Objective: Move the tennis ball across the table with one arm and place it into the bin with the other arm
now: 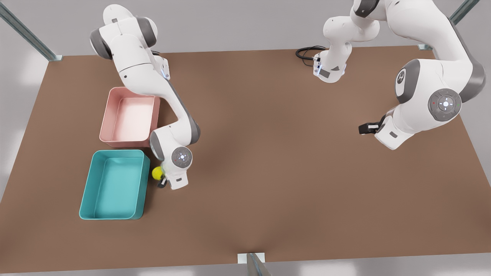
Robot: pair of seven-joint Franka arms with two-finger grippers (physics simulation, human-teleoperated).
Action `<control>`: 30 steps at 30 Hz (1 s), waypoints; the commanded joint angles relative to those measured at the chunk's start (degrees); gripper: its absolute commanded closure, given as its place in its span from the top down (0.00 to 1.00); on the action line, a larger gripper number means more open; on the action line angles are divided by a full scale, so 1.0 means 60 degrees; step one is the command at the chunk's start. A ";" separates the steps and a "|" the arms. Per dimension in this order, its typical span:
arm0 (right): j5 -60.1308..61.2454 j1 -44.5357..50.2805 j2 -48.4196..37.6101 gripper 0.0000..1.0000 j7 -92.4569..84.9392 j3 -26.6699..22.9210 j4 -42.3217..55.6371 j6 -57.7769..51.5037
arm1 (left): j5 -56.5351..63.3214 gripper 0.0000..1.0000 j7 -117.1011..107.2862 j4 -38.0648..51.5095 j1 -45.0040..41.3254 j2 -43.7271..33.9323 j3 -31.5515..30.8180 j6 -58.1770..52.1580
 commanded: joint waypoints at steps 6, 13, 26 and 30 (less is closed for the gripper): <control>-0.1450 -0.0187 -0.0069 1.00 -0.6583 0.0094 -0.1076 0.1415 | 0.0004 1.00 -0.1453 0.0004 -0.0009 -0.0009 -0.0002 -0.0013; -0.1451 -0.0305 -0.0083 1.00 -0.6554 0.0314 -0.1473 0.1577 | 0.0004 1.00 -0.1234 0.0004 -0.0010 0.0006 -0.0002 -0.0013; -0.0864 -0.0627 -0.0450 1.00 -0.4137 0.0314 -0.2601 0.2368 | 0.0018 1.00 -0.0824 0.0004 -0.0024 0.0020 -0.0002 -0.0247; -0.0865 -0.0729 -0.0303 1.00 -0.4152 0.0300 -0.2615 0.2470 | 0.0004 1.00 -0.0838 0.0004 -0.0010 0.0020 -0.0002 -0.0320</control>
